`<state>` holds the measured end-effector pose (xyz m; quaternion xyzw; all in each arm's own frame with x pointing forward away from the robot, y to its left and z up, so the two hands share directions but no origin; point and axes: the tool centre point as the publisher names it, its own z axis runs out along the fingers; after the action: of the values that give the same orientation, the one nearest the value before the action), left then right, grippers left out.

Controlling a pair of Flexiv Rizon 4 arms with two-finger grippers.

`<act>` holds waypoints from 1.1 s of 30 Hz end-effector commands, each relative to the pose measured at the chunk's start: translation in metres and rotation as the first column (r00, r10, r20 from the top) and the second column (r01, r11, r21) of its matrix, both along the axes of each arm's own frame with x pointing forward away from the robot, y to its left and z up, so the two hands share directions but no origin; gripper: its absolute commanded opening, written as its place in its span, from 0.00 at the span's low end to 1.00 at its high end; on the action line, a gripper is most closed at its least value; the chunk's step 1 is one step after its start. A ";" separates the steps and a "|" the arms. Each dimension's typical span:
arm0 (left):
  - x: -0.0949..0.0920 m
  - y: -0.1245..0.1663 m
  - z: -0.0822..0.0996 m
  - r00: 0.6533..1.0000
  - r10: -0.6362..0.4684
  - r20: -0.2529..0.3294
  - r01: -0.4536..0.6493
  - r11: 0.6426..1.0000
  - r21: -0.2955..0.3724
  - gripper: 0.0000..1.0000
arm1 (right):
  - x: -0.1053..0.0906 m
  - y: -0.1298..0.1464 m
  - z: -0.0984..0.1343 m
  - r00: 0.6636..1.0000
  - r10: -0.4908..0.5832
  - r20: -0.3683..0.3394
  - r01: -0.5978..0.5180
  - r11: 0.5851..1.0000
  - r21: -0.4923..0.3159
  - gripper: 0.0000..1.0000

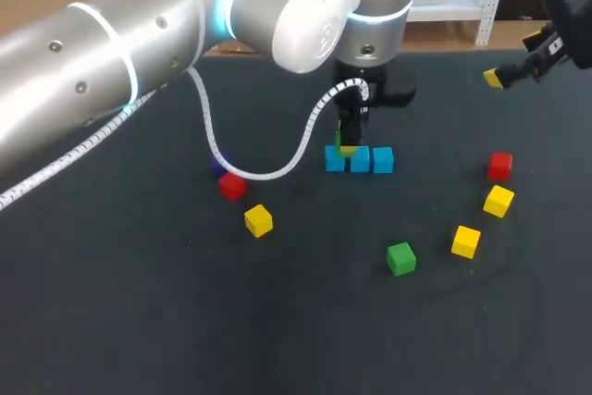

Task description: Place the blue cubes, place green cubes on the blue cubes, place the yellow cubes on the green cubes, then place the red cubes on the yellow cubes, and place purple cube on the red cubes.

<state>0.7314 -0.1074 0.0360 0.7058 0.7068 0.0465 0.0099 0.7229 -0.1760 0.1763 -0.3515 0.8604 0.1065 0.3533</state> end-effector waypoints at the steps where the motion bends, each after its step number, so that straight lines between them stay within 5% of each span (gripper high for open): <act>1: 0.006 -0.003 -0.002 1.000 0.000 -0.014 0.000 1.000 0.004 0.04 | 0.000 0.000 0.000 1.000 0.001 -0.001 -0.001 1.000 0.000 1.00; 21: 0.011 -0.003 -0.004 1.000 0.014 -0.017 -0.014 1.000 -0.002 0.10 | 0.000 0.000 0.000 1.000 0.001 -0.001 -0.001 1.000 0.000 1.00; 29: 0.010 -0.002 -0.004 1.000 0.014 -0.025 -0.014 1.000 -0.006 0.42 | 0.000 0.000 0.000 1.000 0.001 -0.001 -0.001 1.000 0.000 1.00; 32: 0.009 -0.001 -0.003 0.999 0.014 -0.033 -0.014 1.000 -0.012 0.71 | 0.000 0.000 0.000 1.000 0.001 -0.001 -0.001 1.000 0.000 1.00; 33: 0.009 -0.001 -0.003 0.999 0.014 -0.034 -0.014 1.000 -0.013 0.93 | 0.000 0.000 0.000 1.000 0.001 -0.001 -0.001 1.000 0.000 1.00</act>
<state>0.7365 -0.1088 0.0313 0.7003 0.7131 0.0333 0.0061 0.7229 -0.1760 0.1763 -0.3515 0.8604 0.1065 0.3533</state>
